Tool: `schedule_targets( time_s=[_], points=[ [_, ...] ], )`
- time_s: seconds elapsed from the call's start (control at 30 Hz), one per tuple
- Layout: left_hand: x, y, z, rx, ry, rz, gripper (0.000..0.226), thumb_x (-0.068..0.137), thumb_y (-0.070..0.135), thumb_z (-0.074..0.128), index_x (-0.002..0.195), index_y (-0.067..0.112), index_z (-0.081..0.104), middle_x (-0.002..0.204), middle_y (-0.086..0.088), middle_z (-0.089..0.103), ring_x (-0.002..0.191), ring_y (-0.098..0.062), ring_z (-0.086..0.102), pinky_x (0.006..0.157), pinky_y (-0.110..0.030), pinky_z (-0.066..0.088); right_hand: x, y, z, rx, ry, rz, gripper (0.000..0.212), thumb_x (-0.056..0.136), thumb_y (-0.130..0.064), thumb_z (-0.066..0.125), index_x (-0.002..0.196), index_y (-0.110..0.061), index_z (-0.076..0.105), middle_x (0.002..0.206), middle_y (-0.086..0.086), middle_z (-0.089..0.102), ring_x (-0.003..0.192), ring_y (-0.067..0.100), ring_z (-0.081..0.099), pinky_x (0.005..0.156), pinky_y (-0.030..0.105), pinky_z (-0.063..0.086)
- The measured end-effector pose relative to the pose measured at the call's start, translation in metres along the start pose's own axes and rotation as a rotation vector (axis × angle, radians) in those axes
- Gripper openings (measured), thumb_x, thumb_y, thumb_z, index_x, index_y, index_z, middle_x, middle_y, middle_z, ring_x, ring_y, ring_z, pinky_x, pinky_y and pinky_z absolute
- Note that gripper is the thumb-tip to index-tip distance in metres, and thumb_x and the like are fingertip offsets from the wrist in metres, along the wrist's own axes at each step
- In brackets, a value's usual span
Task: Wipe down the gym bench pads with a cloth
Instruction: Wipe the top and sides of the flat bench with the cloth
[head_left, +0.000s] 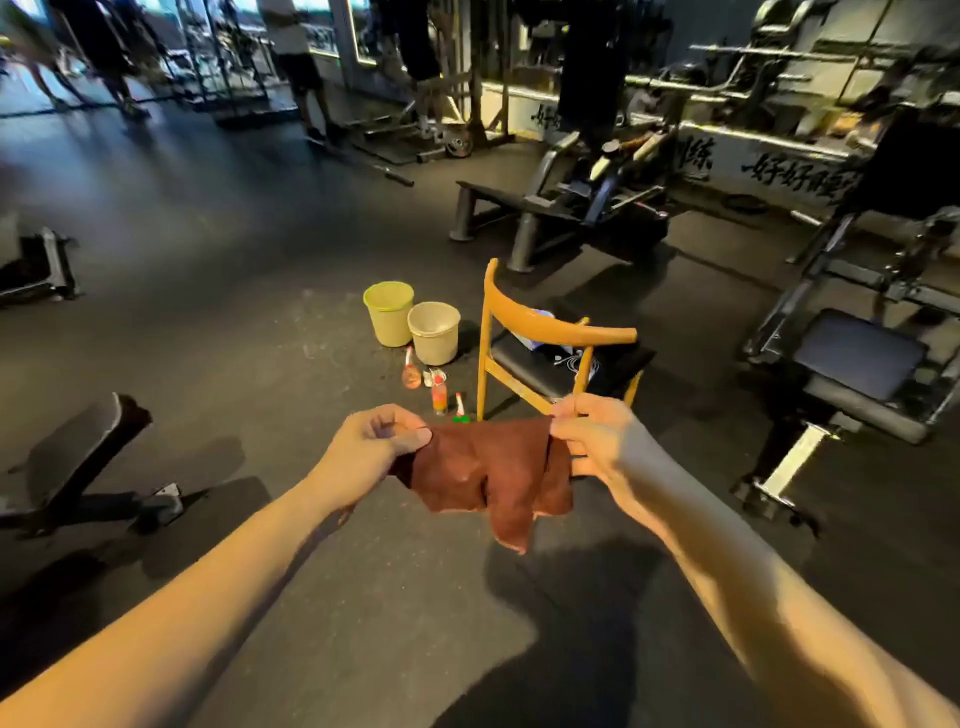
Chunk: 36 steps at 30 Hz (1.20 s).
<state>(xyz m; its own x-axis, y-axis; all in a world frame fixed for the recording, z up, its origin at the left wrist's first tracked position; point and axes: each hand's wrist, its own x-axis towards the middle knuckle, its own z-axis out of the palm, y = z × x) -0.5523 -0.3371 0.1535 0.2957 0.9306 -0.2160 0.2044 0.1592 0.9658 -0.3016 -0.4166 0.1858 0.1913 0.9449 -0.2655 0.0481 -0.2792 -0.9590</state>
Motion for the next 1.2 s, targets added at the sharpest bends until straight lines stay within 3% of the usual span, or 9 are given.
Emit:
schedule_targets(
  time_s=[0.2, 0.3, 0.43, 0.57, 0.67, 0.8, 0.97, 1.07, 1.2],
  points=[
    [0.031, 0.014, 0.095, 0.097, 0.191, 0.142, 0.028, 0.077, 0.036, 0.087, 0.080, 0.018, 0.066, 0.081, -0.010, 0.069, 0.076, -0.016, 0.064, 0.073, -0.031, 0.050, 0.081, -0.031, -0.057, -0.293, -0.101, -0.080, 0.007, 0.093, -0.011, 0.065, 0.095, -0.009, 0.071, 0.070, 0.009, 0.053, 0.062, 0.019, 0.045, 0.056, 0.032, 0.034],
    [0.052, 0.027, 0.157, 0.093, 0.016, 0.131, 0.035, 0.075, 0.035, 0.090, 0.083, 0.012, 0.065, 0.078, -0.001, 0.068, 0.074, -0.012, 0.064, 0.071, -0.028, 0.050, 0.121, -0.037, -0.070, -0.362, -0.113, -0.116, 0.008, 0.094, -0.014, 0.066, 0.099, -0.015, 0.073, 0.082, 0.005, 0.067, 0.071, 0.015, 0.057, 0.065, 0.031, 0.044],
    [0.119, 0.028, 0.196, 0.165, 0.045, 0.092, 0.017, 0.076, 0.024, 0.077, 0.079, 0.018, 0.062, 0.074, 0.003, 0.072, 0.074, -0.018, 0.069, 0.076, -0.040, 0.054, 0.182, -0.038, -0.108, -0.411, -0.112, -0.116, 0.010, 0.096, -0.010, 0.063, 0.100, -0.011, 0.072, 0.081, 0.004, 0.063, 0.071, 0.013, 0.056, 0.063, 0.026, 0.042],
    [0.184, 0.037, 0.201, -0.007, 0.076, -0.002, 0.019, 0.093, -0.004, 0.064, 0.077, 0.007, 0.066, 0.064, -0.001, 0.069, 0.055, -0.011, 0.060, 0.053, -0.022, 0.045, 0.244, -0.041, -0.162, -0.439, -0.089, -0.094, 0.011, 0.096, -0.012, 0.064, 0.096, -0.010, 0.075, 0.081, 0.003, 0.064, 0.076, 0.013, 0.057, 0.068, 0.025, 0.043],
    [0.223, 0.044, 0.196, -0.139, 0.164, -0.034, 0.014, 0.095, 0.004, 0.067, 0.083, 0.007, 0.070, 0.071, -0.001, 0.070, 0.060, -0.005, 0.061, 0.055, -0.015, 0.044, 0.286, -0.041, -0.199, -0.467, -0.143, -0.109, 0.013, 0.095, -0.016, 0.068, 0.087, -0.014, 0.078, 0.079, -0.002, 0.067, 0.074, 0.008, 0.059, 0.069, 0.024, 0.043],
    [0.280, 0.046, 0.201, -0.200, 0.239, -0.094, 0.021, 0.097, 0.017, 0.067, 0.087, -0.001, 0.071, 0.074, -0.005, 0.066, 0.070, -0.015, 0.059, 0.063, -0.026, 0.042, 0.336, -0.053, -0.252, -0.493, -0.382, -0.064, 0.010, 0.090, -0.017, 0.075, 0.080, -0.016, 0.079, 0.072, -0.007, 0.072, 0.069, 0.001, 0.063, 0.065, 0.014, 0.045],
    [0.318, 0.031, 0.227, -0.188, 0.222, -0.224, 0.029, 0.098, 0.022, 0.068, 0.096, -0.006, 0.069, 0.073, -0.010, 0.065, 0.071, -0.023, 0.058, 0.065, -0.030, 0.044, 0.418, -0.046, -0.317, -0.616, -0.523, 0.025, 0.012, 0.090, -0.005, 0.072, 0.079, -0.010, 0.076, 0.076, 0.002, 0.066, 0.073, 0.018, 0.060, 0.074, 0.036, 0.052],
    [0.337, 0.036, 0.257, -0.069, 0.151, -0.262, 0.022, 0.099, 0.016, 0.065, 0.099, -0.005, 0.069, 0.067, -0.011, 0.068, 0.057, -0.019, 0.062, 0.050, -0.024, 0.046, 0.473, -0.032, -0.318, -0.598, -0.653, 0.022, 0.005, 0.088, -0.009, 0.075, 0.092, -0.013, 0.074, 0.087, 0.001, 0.070, 0.083, 0.017, 0.064, 0.077, 0.026, 0.051],
    [0.368, 0.065, 0.286, -0.005, 0.204, -0.261, 0.015, 0.098, 0.018, 0.066, 0.098, 0.003, 0.071, 0.069, -0.003, 0.066, 0.061, -0.013, 0.062, 0.051, -0.019, 0.047, 0.523, 0.007, -0.272, -0.706, -1.036, -0.010, 0.066, 0.079, -0.024, 0.086, 0.137, -0.034, 0.057, 0.126, -0.017, 0.058, 0.119, 0.004, 0.056, 0.096, 0.023, 0.049]
  ],
)
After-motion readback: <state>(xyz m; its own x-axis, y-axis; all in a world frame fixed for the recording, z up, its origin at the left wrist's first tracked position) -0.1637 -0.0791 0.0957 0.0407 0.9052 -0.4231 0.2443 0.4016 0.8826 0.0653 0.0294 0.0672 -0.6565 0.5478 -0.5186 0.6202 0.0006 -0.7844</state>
